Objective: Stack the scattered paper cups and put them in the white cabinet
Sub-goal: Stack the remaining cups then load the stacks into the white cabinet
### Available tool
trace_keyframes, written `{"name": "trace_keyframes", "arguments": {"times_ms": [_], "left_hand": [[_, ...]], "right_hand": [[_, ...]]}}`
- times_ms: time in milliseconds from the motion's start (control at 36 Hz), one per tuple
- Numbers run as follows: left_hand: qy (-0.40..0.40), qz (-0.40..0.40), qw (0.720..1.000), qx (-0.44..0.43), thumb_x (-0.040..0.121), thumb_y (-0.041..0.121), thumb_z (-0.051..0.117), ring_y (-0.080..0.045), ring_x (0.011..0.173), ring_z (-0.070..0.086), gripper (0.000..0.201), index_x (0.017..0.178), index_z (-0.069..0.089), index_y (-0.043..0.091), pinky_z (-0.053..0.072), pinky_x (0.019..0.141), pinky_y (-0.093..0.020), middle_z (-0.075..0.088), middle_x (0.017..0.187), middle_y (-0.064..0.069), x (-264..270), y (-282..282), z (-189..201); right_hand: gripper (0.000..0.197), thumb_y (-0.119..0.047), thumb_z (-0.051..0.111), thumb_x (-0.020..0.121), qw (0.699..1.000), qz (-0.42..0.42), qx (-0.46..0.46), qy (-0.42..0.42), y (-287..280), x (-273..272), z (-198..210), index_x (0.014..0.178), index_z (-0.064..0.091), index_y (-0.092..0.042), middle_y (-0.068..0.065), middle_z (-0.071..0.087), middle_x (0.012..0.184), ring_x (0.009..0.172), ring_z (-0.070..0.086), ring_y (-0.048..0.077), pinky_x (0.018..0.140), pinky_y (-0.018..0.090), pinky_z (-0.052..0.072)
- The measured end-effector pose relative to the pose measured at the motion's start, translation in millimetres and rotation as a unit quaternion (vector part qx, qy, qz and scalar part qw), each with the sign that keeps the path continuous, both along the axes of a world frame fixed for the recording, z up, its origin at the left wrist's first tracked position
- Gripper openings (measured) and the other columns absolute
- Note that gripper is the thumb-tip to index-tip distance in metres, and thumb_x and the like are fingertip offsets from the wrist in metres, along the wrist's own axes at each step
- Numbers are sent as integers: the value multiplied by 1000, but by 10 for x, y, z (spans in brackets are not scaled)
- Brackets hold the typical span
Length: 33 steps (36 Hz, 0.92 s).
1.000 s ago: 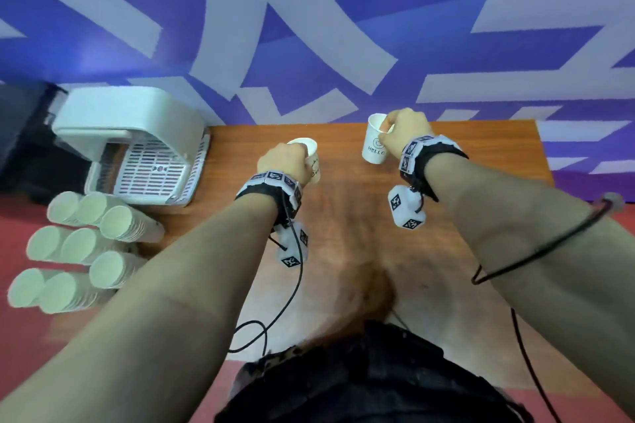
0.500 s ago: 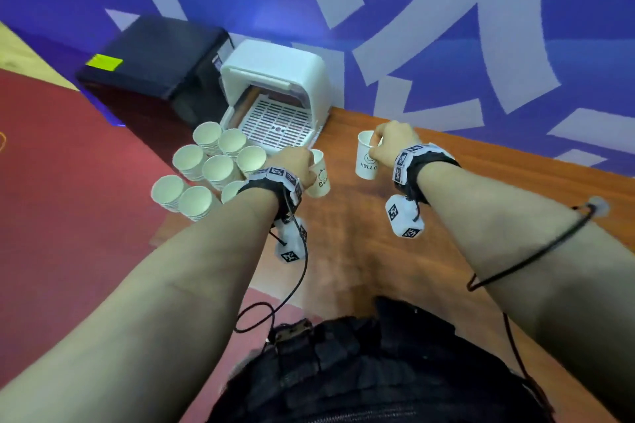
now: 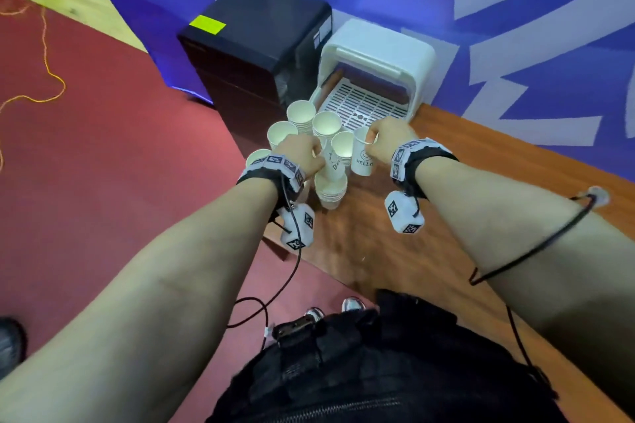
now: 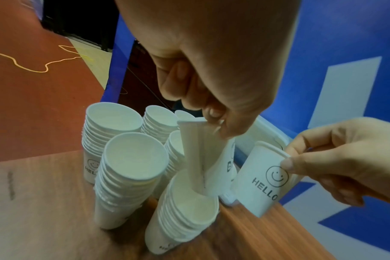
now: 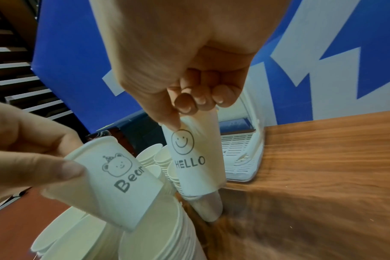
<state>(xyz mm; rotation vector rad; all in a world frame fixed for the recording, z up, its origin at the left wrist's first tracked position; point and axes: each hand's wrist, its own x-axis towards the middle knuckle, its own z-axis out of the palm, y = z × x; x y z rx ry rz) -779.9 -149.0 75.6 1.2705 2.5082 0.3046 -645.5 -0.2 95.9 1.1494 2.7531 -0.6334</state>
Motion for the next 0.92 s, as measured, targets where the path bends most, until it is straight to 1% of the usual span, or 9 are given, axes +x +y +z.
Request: {"name": "trace_keyframes", "arguments": {"times_ms": [111,250,333,417,556,639,694,778,917], "left_hand": [[-30,21,999,6,80,27,65,-24,84,61,16,91,69,16,42,67,-28,67,88,-6,-97,-16,45],[-27,-7,999,-15,80,30,67,-23,81,62,11,88,67,22,42,64,-28,59,75,1,-56,33,9],[12,-46,998,-45,85,32,63,-22,84,58,21,98,68,17,43,67,-29,61,84,-1,23,68,-37],[32,-67,993,-90,86,35,59,-30,93,64,27,102,69,17,50,70,-33,67,96,-8,83,76,-135],[-3,-55,991,-120,85,45,62,-26,85,59,30,101,67,21,42,68,-29,58,87,-2,114,62,-258],[-32,-49,991,-123,82,46,67,-25,89,62,30,102,68,23,43,69,-28,61,89,-1,86,58,-284],[-52,-46,990,-124,80,43,69,-23,89,64,28,99,69,23,43,68,-27,66,92,-1,69,64,-295],[-68,-40,990,-114,79,45,70,-21,86,63,27,94,70,22,43,68,-25,68,91,0,53,79,-309],[-80,-17,992,-101,79,42,71,-17,81,59,21,90,71,24,39,66,-23,65,84,3,46,75,-350]], "right_hand": [[19,-11,61,76,1000,12,1,6,47,-177,72,93,67,-5,14,68,95,88,65,30,75,40,58],[17,-9,62,79,1000,-3,15,27,168,-289,73,94,68,-6,13,67,99,93,63,30,75,33,52],[16,-11,62,77,999,-3,11,32,207,-295,49,91,68,-8,12,68,98,92,64,30,77,37,57],[18,-11,62,73,999,-2,3,39,242,-292,16,89,68,-5,15,69,97,92,65,33,78,43,58],[8,-13,64,75,998,-11,-9,57,334,-294,-48,83,67,-14,4,66,91,86,61,24,76,35,55],[9,-15,63,77,998,-5,-5,61,349,-328,-78,85,67,-17,1,61,88,83,56,22,71,29,49],[9,-16,64,76,998,-1,-6,63,338,-363,-92,84,67,-19,3,65,88,82,60,25,69,30,49],[8,-18,66,76,998,15,-11,58,325,-433,-132,83,67,-21,4,67,91,86,62,26,72,32,54],[6,-20,66,76,998,46,-8,37,314,-491,-260,81,64,-19,6,66,92,86,62,27,70,30,49]]}}
